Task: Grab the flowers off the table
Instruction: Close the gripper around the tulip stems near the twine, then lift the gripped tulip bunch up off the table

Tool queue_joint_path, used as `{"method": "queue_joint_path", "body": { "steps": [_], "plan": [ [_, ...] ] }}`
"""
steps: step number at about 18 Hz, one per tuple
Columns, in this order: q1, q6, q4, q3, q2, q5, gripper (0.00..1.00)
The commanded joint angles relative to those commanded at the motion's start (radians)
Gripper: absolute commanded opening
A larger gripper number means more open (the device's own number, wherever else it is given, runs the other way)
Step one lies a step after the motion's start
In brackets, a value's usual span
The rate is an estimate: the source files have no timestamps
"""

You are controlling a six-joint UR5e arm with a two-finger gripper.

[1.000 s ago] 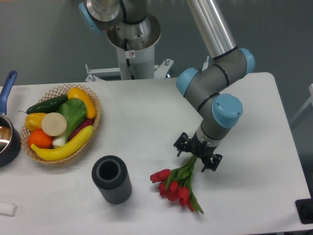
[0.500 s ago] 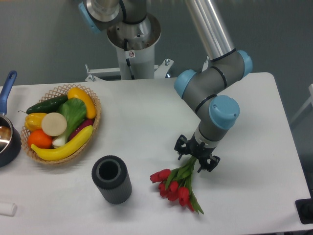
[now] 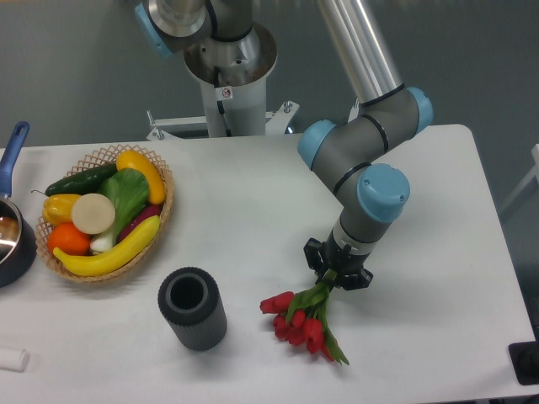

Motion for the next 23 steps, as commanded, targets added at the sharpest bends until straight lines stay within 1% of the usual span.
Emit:
{"method": "queue_joint_path", "body": {
  "steps": [3,5,9,11,14,15,16,18,19,22,23],
  "plan": [
    [0.000,0.000,0.000,0.002,0.002,0.000,0.20],
    [0.003,0.005,0.002,0.014,0.012,0.000,0.20],
    [0.020,-0.001,0.003,0.046,0.077,-0.005,0.20],
    [0.021,-0.003,0.017,0.058,0.115,-0.008,0.20],
    [0.035,-0.014,0.018,0.080,0.169,-0.024,0.20],
    [0.037,-0.040,0.020,0.087,0.185,-0.047,0.20],
    [0.044,-0.075,0.020,0.103,0.207,-0.096,0.20],
    [0.058,-0.104,0.020,0.115,0.232,-0.174,0.20],
    [0.066,-0.119,0.021,0.117,0.254,-0.234,0.20],
    [0.078,-0.161,0.021,0.117,0.297,-0.349,0.20],
    [0.086,-0.187,0.021,0.117,0.319,-0.404,0.20]
  ]
}}
